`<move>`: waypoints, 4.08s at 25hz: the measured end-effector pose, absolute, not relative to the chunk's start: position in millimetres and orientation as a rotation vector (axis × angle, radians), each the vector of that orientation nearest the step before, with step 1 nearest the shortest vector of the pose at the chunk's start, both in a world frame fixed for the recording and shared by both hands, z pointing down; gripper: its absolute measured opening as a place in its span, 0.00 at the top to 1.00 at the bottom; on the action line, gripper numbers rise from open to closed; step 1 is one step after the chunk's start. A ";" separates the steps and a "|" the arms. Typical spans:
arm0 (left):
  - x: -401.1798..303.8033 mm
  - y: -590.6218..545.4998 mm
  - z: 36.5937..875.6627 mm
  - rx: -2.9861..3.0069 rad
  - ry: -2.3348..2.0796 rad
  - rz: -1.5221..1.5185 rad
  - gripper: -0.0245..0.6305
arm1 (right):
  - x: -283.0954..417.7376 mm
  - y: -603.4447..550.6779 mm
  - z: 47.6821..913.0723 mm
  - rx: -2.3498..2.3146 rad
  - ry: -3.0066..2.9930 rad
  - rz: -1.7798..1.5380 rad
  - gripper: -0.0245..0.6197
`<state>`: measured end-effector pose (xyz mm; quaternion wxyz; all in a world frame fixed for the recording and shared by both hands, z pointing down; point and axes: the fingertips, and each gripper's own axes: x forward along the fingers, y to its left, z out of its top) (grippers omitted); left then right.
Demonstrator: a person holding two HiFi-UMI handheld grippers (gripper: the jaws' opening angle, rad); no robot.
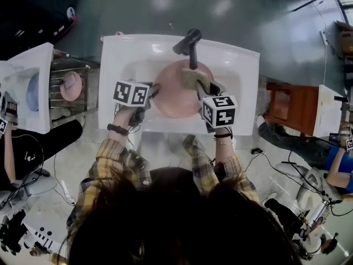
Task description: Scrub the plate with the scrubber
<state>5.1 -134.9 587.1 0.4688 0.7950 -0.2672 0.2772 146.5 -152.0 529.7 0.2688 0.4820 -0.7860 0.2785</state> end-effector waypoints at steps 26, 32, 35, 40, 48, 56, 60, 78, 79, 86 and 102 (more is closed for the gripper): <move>13.4 -94.9 560.6 1.970 -0.721 0.754 0.91 | 91.8 -158.4 528.6 1.168 -2.047 0.327 0.84; 9.1 -99.5 562.4 1.954 -0.758 0.712 0.91 | 73.7 -130.8 539.4 1.079 -2.058 0.339 0.85; 6.1 -100.6 563.4 1.940 -0.772 0.693 0.91 | 75.6 -119.9 546.9 1.069 -2.047 0.386 0.85; 1.5 -105.7 563.0 1.936 -0.805 0.688 0.91 | 75.0 -99.5 558.9 1.031 -2.039 0.482 0.85; -5.1 -118.6 563.5 1.944 -0.828 0.714 0.91 | 99.3 -55.6 599.2 0.870 -1.940 0.527 0.85; -2.9 -116.7 566.3 1.960 -0.777 0.755 0.91 | 161.3 -89.5 602.3 0.968 -1.865 0.516 0.84; 4.9 -113.4 565.7 1.974 -0.736 0.781 0.91 | 178.9 -112.4 594.4 1.025 -1.841 0.470 0.84; 33.0 -92.3 561.8 2.023 -0.662 0.862 0.89 | 140.0 -160.1 537.2 1.126 -1.912 0.244 0.85; 33.7 -92.6 561.7 2.026 -0.662 0.866 0.89 | 133.9 -157.0 536.0 1.110 -1.921 0.232 0.85; 32.7 -93.4 569.0 1.996 -0.661 0.847 0.89 | 104.4 -124.5 548.0 1.012 -1.957 0.230 0.85; 34.0 -93.5 576.6 1.968 -0.638 0.821 0.89 | 123.7 -53.7 578.4 0.777 -1.949 0.364 0.85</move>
